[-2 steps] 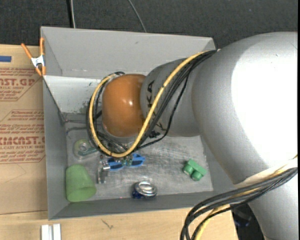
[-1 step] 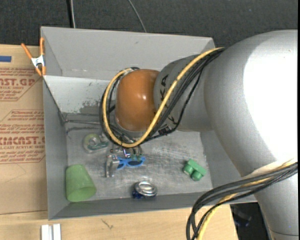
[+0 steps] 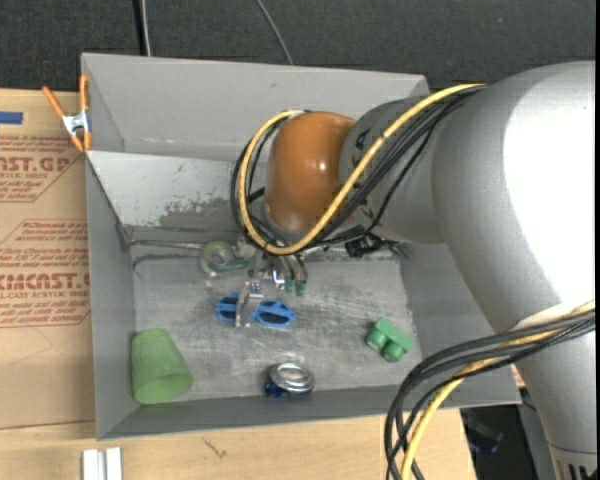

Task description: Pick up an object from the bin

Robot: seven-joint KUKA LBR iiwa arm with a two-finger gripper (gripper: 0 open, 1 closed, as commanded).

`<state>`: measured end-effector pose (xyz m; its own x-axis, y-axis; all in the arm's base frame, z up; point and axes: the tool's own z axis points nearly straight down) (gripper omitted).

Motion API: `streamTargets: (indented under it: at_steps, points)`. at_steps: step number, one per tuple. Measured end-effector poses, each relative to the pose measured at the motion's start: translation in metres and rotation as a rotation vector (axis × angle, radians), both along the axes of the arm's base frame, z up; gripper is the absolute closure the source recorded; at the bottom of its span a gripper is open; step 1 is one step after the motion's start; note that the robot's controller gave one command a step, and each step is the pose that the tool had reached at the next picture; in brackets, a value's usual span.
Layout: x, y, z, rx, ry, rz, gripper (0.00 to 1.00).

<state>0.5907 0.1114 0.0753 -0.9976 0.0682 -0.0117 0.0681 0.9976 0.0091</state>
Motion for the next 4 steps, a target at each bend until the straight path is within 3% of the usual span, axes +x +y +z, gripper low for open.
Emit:
streamTargets:
  at_steps: [1, 2, 3, 4]
  points:
    - [0.003, -0.002, 0.003, -0.001, -0.012, -0.003, 1.0]
    - [-0.024, -0.014, 0.039, -0.008, 0.006, 0.124, 1.0]
    - [-0.044, -0.012, 0.122, -0.007, 0.003, 0.092, 1.0]
    - [-0.035, 0.039, 0.18, -0.005, 0.002, 0.103, 1.0]
